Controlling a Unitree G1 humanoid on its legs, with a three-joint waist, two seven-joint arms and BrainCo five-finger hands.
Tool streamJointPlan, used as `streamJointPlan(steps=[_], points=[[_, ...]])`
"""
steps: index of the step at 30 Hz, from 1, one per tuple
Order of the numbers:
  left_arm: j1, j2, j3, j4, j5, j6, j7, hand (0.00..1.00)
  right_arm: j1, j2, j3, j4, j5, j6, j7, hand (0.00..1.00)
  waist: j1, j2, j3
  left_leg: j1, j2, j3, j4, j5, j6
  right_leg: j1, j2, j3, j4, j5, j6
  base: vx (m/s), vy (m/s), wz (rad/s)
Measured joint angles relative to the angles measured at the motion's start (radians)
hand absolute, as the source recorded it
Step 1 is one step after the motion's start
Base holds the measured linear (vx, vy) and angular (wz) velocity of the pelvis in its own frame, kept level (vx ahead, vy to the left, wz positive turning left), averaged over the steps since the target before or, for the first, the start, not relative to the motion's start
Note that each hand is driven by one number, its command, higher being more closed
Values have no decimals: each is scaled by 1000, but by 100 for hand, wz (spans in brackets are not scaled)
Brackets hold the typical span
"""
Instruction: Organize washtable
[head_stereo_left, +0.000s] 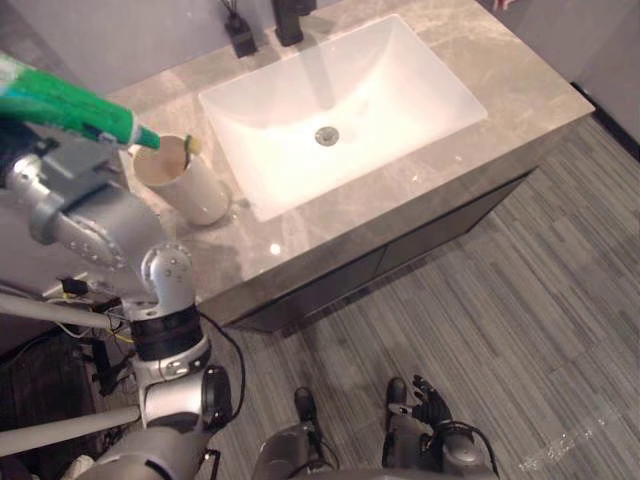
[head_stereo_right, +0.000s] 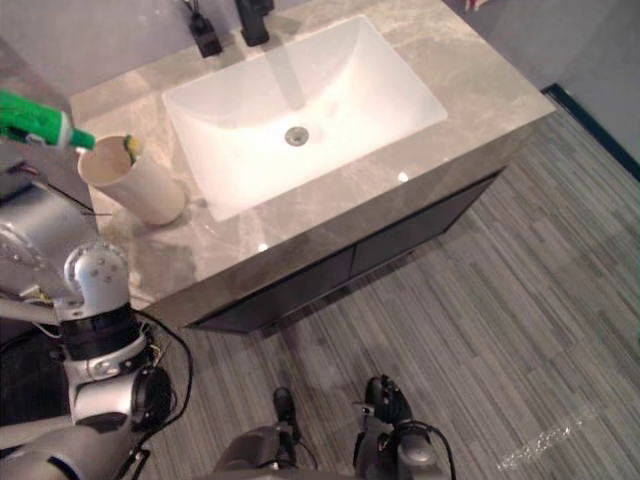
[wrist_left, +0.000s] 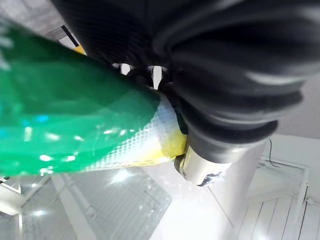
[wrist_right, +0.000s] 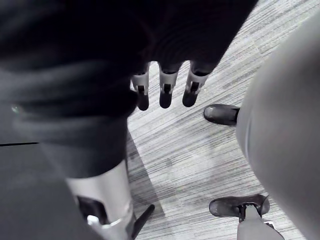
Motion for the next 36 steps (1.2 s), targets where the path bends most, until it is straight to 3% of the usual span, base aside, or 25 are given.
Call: streamJointPlan(steps=[16, 36], points=[[146, -88, -82, -13, 33, 35, -62, 100, 0, 2, 0, 0, 0, -14, -9, 0, 2, 6, 5, 1, 9, -1, 6, 0, 0, 5, 10, 2, -3, 6, -6, 0, 0, 0], [145, -89, -111, -35, 30, 43, -87, 100, 0, 0, -1, -1, 8, -15, -10, 0, 3, 16, 12, -7, 26, -3, 22, -3, -2, 6, 26, 5, -9, 14, -15, -3, -4, -1]])
